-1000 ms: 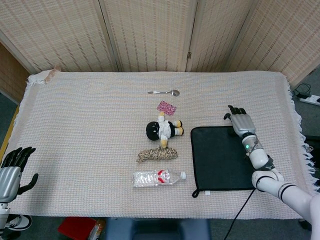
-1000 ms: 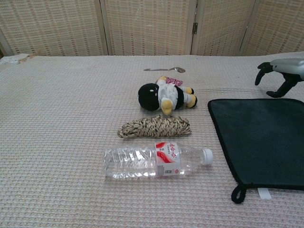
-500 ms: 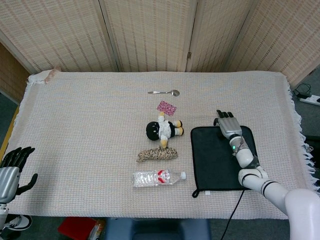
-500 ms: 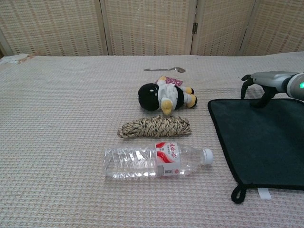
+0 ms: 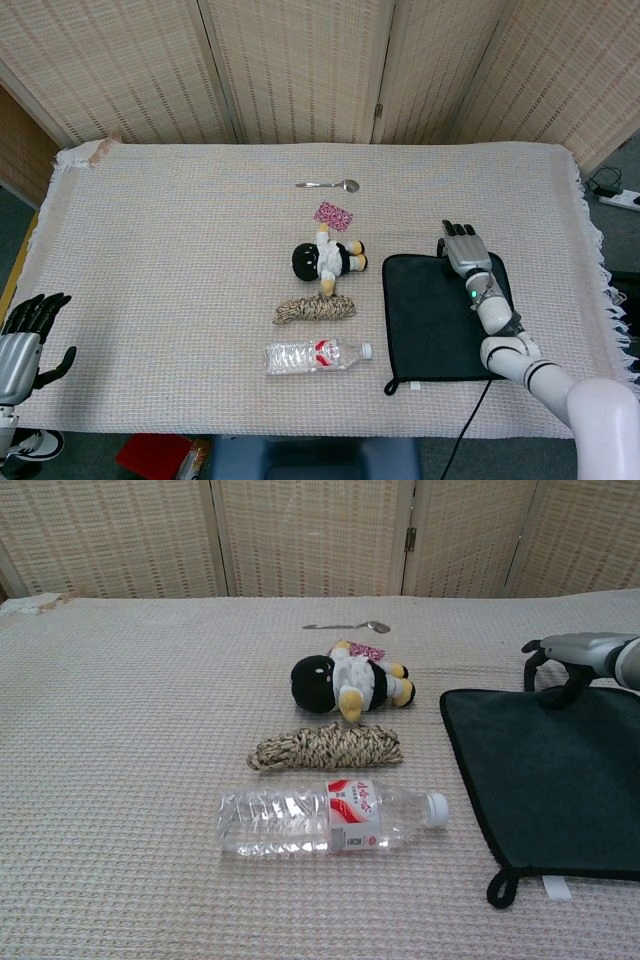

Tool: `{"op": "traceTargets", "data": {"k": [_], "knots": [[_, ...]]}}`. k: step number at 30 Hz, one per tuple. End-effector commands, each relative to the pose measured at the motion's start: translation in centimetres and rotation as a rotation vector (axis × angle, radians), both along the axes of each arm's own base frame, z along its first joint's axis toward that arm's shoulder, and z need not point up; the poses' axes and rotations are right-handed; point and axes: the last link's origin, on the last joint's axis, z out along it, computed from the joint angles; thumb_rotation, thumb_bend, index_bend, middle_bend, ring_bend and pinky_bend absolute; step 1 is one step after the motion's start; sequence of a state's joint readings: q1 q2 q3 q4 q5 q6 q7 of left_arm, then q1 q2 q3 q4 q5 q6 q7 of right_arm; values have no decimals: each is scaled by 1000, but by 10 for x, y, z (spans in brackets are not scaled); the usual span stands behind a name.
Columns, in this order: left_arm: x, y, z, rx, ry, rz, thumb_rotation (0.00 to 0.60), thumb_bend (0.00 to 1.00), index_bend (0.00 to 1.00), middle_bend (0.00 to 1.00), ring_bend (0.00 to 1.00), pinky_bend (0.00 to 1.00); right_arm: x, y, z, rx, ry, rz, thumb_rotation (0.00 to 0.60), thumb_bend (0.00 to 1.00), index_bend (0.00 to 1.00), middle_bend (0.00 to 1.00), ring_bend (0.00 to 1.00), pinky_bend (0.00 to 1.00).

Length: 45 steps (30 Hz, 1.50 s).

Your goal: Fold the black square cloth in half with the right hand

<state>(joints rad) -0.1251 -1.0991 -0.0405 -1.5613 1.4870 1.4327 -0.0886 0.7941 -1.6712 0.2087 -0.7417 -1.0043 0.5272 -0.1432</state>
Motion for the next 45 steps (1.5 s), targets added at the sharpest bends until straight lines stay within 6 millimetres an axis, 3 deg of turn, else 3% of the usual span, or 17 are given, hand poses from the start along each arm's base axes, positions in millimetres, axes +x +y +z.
{"op": "traceTargets", "data": {"k": [1, 7, 16, 35, 45], "knots": [[0, 0, 0, -1, 1, -2, 600, 471, 142, 146, 64, 110, -1, 1, 2, -12, -12, 5, 600, 505, 530, 57, 0, 0], [2, 0, -2, -7, -1, -12, 600, 470, 136, 146, 63, 109, -1, 4, 7, -39, -33, 23, 600, 505, 616, 102, 15, 0], [1, 0, -2, -6, -1, -15, 600, 470, 127, 146, 62, 109, 3, 17, 13, -44, -90, 73, 600, 505, 649, 132, 33, 0], [10, -6, -6, -17, -11, -48, 600, 470, 127, 146, 62, 109, 7, 135, 33, 117, 68, 243, 600, 505, 652, 135, 34, 0], [16, -9, -6, -18, -21, -69, 600, 471, 127, 146, 62, 109, 13, 178, 36, 163, 145, 293, 600, 506, 652, 134, 32, 0]]}}
